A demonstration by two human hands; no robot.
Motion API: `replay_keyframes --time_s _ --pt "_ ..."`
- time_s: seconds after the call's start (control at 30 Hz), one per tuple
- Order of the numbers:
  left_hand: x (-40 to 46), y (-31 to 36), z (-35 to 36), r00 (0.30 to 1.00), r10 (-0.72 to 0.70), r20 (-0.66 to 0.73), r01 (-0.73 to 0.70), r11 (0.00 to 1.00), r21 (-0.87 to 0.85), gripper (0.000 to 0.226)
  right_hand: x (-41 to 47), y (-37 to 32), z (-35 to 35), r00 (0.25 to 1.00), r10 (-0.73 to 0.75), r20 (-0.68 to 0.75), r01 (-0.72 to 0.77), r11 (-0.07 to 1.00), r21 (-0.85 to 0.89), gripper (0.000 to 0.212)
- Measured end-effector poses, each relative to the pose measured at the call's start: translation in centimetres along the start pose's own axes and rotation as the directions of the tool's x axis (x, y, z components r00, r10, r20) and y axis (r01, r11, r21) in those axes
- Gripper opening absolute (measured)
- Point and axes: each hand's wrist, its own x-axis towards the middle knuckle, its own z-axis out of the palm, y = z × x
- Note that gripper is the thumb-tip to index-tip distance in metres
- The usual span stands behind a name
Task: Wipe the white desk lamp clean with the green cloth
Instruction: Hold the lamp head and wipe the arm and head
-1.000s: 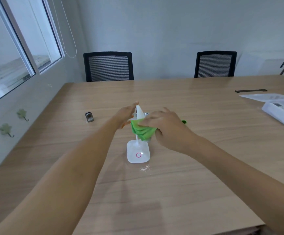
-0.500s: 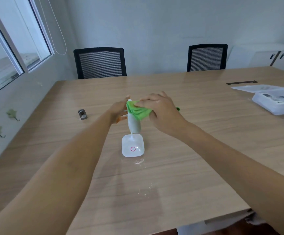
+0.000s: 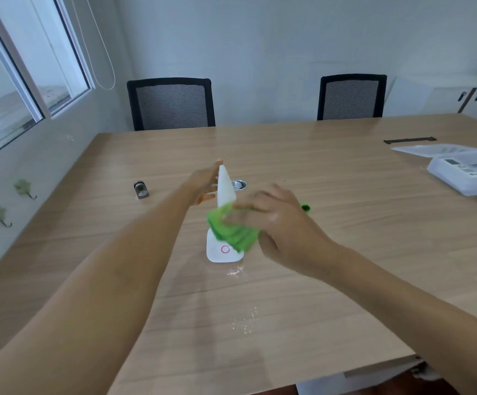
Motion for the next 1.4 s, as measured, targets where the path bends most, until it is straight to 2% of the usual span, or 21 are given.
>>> replay_keyframes --time_s 0.1,0.13,0.2,0.27,0.37,0.43,0.53,0.63,0.67,0.73,0.8,0.87,1.0,1.13,1.3,1.37,1.4 --pt "0.2 -0.2 -0.4 0.998 0.022 0.059 -0.02 0.999 -0.035 0.025 3.7 2.4 0.5 0.987 0.146 -0.06 -0.145 0.989 0.027 0.064" --pt "0.1 -0.3 -0.5 0.998 0.019 0.066 -0.016 0.999 -0.048 0.023 4.8 3.2 1.0 0.981 0.185 -0.052 -0.184 0.983 0.023 0.064" --pt "-0.2 -0.2 -0.4 1.0 0.015 0.015 -0.015 0.999 -0.039 0.037 6.3 4.2 2.1 0.972 0.236 -0.013 -0.236 0.972 0.015 0.061" --pt "-0.4 0.0 -0.3 1.0 0.01 -0.021 -0.011 1.0 -0.026 0.04 6.8 4.1 2.7 0.966 0.255 0.036 -0.255 0.967 0.004 0.054" --pt "0.0 0.0 -0.3 0.999 0.002 -0.034 -0.003 1.0 -0.013 0.042 5.6 2.6 3.1 0.981 0.193 0.026 -0.193 0.981 -0.003 0.046" --pt "0.4 -0.3 -0.3 1.0 0.007 -0.029 -0.008 0.999 -0.034 0.043 3.5 1.4 3.2 0.995 0.099 -0.027 -0.101 0.993 -0.062 0.047" --pt "0.6 -0.4 -0.4 1.0 0.005 -0.015 -0.006 0.999 -0.051 0.039 -0.2 -0.4 2.7 0.998 -0.063 -0.009 0.061 0.986 -0.154 0.047" --pt "0.6 -0.4 -0.5 0.999 0.022 -0.027 -0.023 0.999 -0.042 0.037 -1.6 -0.7 1.6 0.989 -0.14 -0.054 0.128 0.975 -0.181 0.042" --pt "0.6 -0.3 -0.5 0.999 0.021 -0.026 -0.022 0.999 -0.047 0.037 -1.3 -0.5 1.3 0.988 -0.121 -0.094 0.104 0.98 -0.168 0.044" --pt "0.5 -0.3 -0.5 1.0 0.012 -0.024 -0.013 0.999 -0.038 0.037 0.0 0.8 1.3 0.987 0.007 -0.159 -0.022 0.995 -0.093 0.053" --pt "0.6 -0.4 -0.6 1.0 0.015 -0.013 -0.015 1.0 -0.019 0.039 1.7 2.6 2.0 0.967 0.178 -0.181 -0.18 0.984 0.005 0.061" --pt "0.8 -0.5 -0.6 1.0 0.026 0.008 -0.026 1.0 -0.016 0.041 2.6 4.0 3.0 0.943 0.287 -0.168 -0.275 0.957 0.091 0.063" --pt "0.7 -0.4 -0.5 1.0 0.016 0.002 -0.016 1.0 -0.004 0.05 1.0 3.4 4.4 0.962 0.234 -0.14 -0.215 0.967 0.135 0.059" --pt "0.8 -0.2 -0.3 1.0 0.018 -0.013 -0.018 1.0 0.024 0.044 -3.9 2.7 5.1 0.968 0.181 -0.174 -0.157 0.978 0.14 0.063" --pt "1.3 -0.3 -0.3 1.0 0.028 -0.008 -0.028 0.999 0.028 0.049 -2.7 3.8 4.4 0.91 0.286 -0.302 -0.247 0.956 0.162 0.061" --pt "1.4 -0.5 -0.5 1.0 0.025 -0.011 -0.025 0.999 0.021 0.056 0.2 4.2 3.7 0.893 0.329 -0.306 -0.286 0.941 0.179 0.065" --pt "1.5 -0.7 -0.6 1.0 0.024 -0.005 -0.024 0.999 0.026 0.051 1.7 4.4 3.6 0.895 0.342 -0.287 -0.299 0.936 0.185 0.067"
